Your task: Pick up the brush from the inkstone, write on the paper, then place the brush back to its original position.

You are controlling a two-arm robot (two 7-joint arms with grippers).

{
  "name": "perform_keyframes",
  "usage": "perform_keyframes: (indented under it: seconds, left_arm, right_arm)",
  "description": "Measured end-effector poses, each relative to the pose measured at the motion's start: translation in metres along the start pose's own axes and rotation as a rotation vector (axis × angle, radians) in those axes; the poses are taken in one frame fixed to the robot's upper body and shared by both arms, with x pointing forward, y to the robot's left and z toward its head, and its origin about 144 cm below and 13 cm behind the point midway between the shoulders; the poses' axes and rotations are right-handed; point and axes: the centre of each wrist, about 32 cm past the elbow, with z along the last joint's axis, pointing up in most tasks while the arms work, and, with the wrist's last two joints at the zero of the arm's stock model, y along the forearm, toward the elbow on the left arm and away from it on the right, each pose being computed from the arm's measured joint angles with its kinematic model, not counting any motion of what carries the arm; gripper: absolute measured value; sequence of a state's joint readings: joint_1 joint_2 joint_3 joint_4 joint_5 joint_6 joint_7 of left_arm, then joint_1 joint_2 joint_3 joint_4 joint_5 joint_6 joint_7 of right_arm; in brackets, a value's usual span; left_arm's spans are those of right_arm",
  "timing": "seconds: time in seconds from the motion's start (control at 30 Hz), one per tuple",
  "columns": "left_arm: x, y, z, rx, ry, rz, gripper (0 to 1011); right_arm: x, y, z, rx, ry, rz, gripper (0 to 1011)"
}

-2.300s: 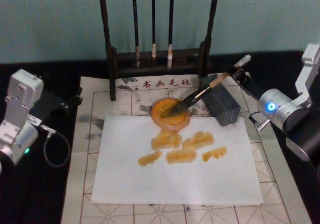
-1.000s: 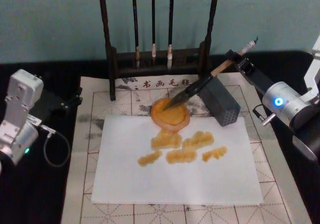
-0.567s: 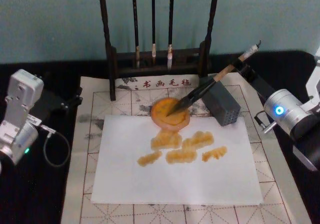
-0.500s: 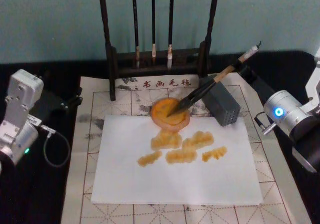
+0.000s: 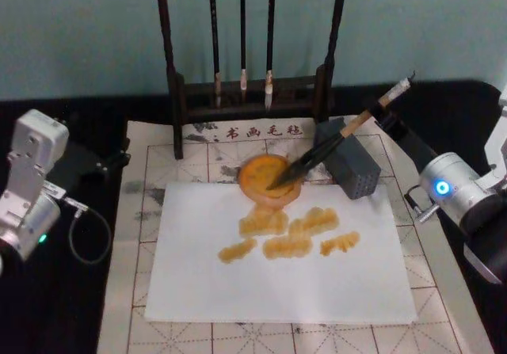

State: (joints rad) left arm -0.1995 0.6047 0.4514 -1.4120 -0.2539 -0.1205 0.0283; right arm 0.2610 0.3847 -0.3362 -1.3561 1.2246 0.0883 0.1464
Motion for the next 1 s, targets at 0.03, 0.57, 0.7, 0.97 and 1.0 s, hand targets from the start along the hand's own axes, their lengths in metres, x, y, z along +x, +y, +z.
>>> perform_keyframes:
  seconds: [0.03, 0.57, 0.7, 0.97, 1.0]
  left_arm:
    - [0.0, 0.0, 0.0, 0.0, 0.0, 0.0, 1001]
    - [0.0, 0.0, 0.0, 0.0, 0.0, 0.0, 1001]
    - [0.0, 0.0, 0.0, 0.0, 0.0, 0.0, 1001]
    - [0.0, 0.0, 0.0, 0.0, 0.0, 0.0, 1001]
    - [0.0, 0.0, 0.0, 0.0, 0.0, 0.0, 1001]
  right_arm:
    - [0.0, -0.001, 0.0, 0.001, -0.001, -0.001, 194]
    - [0.004, -0.01, 0.005, 0.029, -0.02, -0.027, 194]
    - [0.006, -0.012, 0.007, 0.038, -0.024, -0.032, 195]
    - [0.007, -0.017, 0.011, 0.055, -0.04, -0.04, 195]
    - [0.007, -0.017, 0.012, 0.056, -0.042, -0.041, 194]
